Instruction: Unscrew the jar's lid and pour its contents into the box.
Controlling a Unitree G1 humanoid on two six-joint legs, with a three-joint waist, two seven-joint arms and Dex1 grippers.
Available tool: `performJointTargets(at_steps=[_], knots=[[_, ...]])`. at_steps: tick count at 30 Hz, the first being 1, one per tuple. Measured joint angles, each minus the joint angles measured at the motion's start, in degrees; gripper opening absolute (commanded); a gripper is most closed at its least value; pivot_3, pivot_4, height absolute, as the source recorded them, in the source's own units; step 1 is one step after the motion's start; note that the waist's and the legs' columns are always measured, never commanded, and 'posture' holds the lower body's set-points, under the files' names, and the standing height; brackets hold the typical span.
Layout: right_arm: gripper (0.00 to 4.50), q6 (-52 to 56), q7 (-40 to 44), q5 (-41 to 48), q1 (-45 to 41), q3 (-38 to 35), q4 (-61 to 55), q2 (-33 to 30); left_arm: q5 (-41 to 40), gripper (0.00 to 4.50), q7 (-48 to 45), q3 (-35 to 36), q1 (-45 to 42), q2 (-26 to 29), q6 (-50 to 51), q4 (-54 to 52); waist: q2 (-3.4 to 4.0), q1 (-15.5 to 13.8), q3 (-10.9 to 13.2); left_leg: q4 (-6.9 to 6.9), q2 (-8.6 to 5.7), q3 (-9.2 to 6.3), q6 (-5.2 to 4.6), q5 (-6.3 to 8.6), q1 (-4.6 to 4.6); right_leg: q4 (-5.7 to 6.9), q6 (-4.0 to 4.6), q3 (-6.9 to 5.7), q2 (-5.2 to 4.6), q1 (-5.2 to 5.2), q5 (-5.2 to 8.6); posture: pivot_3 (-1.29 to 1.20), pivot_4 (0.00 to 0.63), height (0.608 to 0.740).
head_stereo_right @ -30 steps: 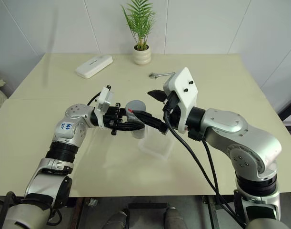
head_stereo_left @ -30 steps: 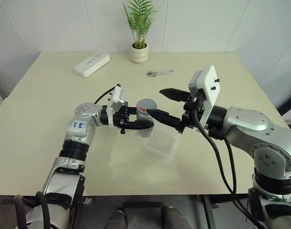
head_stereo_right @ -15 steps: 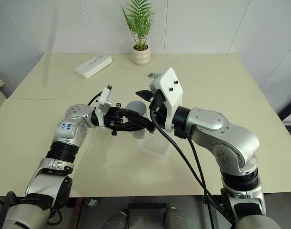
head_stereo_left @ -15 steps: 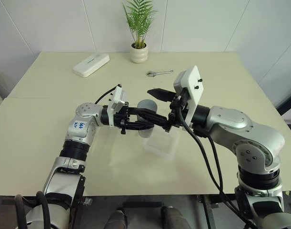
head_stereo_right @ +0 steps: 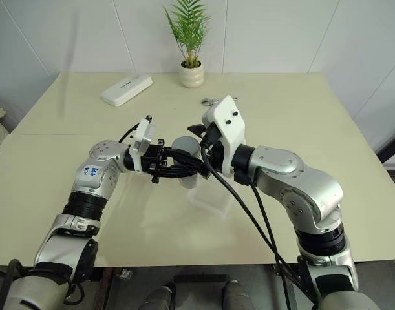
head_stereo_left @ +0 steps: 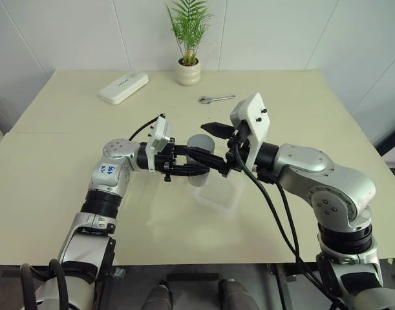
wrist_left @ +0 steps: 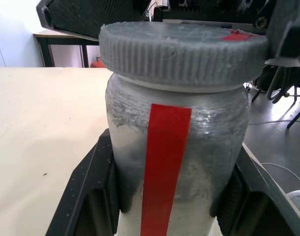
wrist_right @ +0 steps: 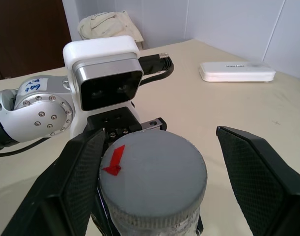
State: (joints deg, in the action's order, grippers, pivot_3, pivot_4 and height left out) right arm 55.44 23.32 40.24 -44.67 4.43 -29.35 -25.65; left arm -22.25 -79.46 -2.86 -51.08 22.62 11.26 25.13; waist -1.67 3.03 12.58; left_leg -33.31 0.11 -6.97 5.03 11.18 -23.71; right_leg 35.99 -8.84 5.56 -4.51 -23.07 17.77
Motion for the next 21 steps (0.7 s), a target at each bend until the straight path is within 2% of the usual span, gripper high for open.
performJointTargets(at_steps=[21], knots=[[3.80, 0.8, 2.1, 0.4, 1.0, -0.3, -0.4, -2.9, 0.0, 1.98, 0.5, 0.0, 0.0, 0.0, 0.0, 0.0, 0.00, 0.0, 0.0, 0.00, 0.00, 0.00, 0.00, 0.00, 0.00, 0.00, 0.00, 0.00, 0.00, 0.00, 0.00, 0.00, 0.150, 0.740]])
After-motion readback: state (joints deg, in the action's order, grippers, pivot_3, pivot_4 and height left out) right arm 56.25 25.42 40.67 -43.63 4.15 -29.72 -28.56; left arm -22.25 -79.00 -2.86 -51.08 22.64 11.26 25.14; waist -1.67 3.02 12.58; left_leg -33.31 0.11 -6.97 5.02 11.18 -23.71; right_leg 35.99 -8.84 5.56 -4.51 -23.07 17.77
